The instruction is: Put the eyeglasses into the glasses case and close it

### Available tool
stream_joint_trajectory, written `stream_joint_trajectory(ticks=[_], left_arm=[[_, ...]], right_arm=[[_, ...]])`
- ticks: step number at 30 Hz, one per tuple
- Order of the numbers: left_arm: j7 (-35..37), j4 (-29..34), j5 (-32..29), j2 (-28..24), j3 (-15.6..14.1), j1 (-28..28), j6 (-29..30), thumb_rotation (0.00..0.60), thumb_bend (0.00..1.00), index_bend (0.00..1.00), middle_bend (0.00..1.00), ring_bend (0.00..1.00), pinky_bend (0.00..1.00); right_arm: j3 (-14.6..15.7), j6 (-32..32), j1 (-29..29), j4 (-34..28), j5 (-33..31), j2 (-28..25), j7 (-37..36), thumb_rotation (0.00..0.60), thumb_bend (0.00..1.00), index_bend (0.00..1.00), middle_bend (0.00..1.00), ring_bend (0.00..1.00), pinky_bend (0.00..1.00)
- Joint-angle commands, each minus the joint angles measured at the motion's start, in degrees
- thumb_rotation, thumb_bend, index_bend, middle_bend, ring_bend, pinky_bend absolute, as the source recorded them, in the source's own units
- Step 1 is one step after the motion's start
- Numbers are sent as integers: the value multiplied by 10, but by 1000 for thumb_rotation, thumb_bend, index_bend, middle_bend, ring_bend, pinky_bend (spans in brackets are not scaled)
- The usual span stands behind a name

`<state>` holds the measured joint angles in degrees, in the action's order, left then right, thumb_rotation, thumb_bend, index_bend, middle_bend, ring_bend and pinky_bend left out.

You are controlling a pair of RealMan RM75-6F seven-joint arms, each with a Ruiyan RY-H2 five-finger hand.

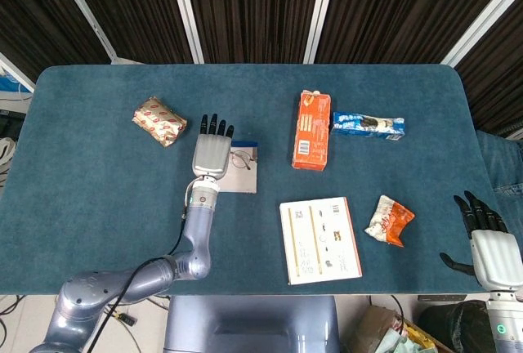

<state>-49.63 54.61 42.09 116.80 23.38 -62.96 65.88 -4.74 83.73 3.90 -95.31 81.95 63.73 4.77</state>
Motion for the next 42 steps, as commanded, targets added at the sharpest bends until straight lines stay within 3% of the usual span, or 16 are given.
stream_joint_trajectory(ticks=[1,12,17,23,32,42], left_arm=[[-17,81,9,-59,-11,34,7,600,430,204,162,13,50],[-23,225,9,-155,-42,85,6,600,429,167,172,17,54],[-36,266,-38,-179,-51,89,-31,600,434,111,265,109,164],[-44,269,-61,-178,-61,76,-52,600,447,80,402,258,316],[-49,270,-96,-170,-76,62,-68,600,449,18,527,396,433],[-50,222,-120,-134,-86,44,-73,600,450,0,560,430,454]], right_arm=[[-1,1,0,0,-1,0,0,600,203,61,28,104,161],[-2,-1,0,0,-4,0,0,600,204,61,27,104,161],[-2,0,0,-1,-4,0,1,600,208,61,27,104,161],[-3,0,0,-1,-6,-1,1,600,214,61,27,104,161],[-4,-1,0,-2,-8,-1,0,600,222,61,27,104,161],[-5,-2,0,-3,-11,-2,0,600,230,61,27,104,161]])
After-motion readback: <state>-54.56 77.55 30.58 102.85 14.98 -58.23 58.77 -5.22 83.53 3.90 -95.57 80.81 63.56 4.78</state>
